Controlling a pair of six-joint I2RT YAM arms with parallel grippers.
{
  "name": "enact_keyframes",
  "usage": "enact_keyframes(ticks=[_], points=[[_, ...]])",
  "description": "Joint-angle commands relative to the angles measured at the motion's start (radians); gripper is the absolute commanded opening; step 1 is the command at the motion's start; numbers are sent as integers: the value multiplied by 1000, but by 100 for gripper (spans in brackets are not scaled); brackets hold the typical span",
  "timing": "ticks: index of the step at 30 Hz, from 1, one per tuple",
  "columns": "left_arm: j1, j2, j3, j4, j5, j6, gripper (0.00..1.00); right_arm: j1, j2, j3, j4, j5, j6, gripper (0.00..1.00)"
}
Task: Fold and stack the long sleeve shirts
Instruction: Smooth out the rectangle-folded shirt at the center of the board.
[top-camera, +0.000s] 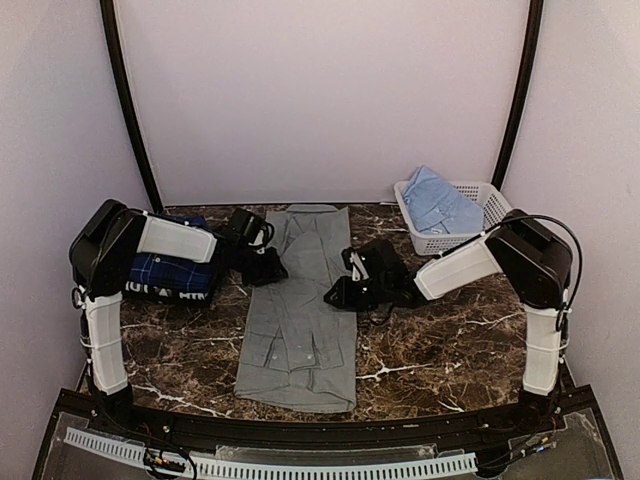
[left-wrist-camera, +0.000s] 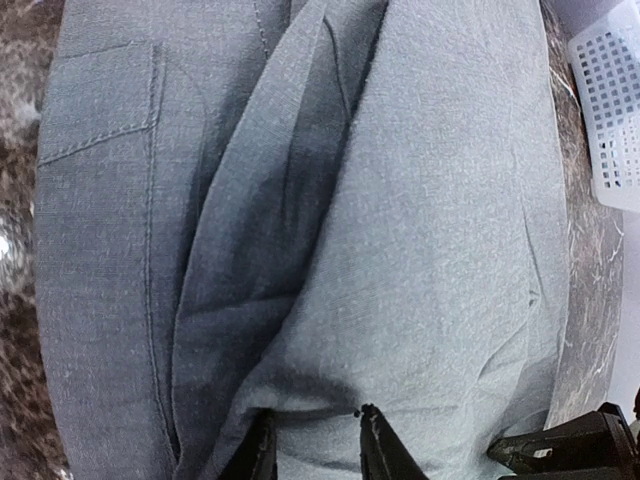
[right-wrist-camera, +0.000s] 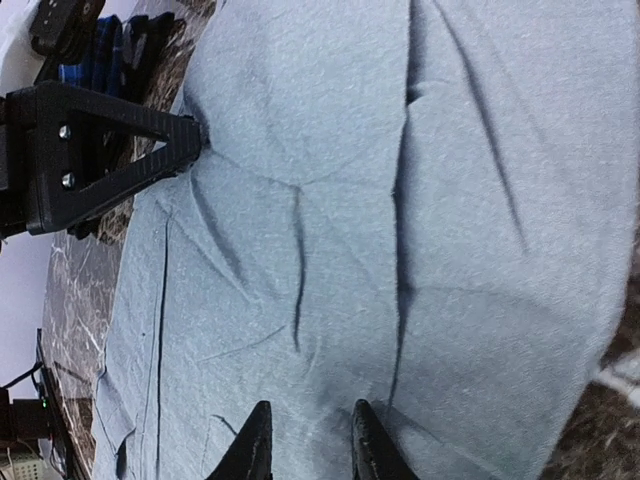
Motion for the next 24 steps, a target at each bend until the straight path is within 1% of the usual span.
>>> enact_keyframes(ticks=[1,6,8,12,18,24], points=[[21,36,33,-88,-17,38,28,-55,54,66,11,-25,-15,25],[21,14,100,-160,-9,69,28,-68,62,127,-57,-44,-75,26],[21,-20,104,-174,-4,72,29,-68,40,127,-71,-42,-88,27],[21,-145,74,-201,6,72,32,-67,-29,102,-107,-42,-105,28],[21,-342,-108,-222,50,63,35,-45,-187,-32,-139,-66,-108,33],[20,-482,-307,-258,105,61,36,3,-332,-181,-184,-90,-100,39]])
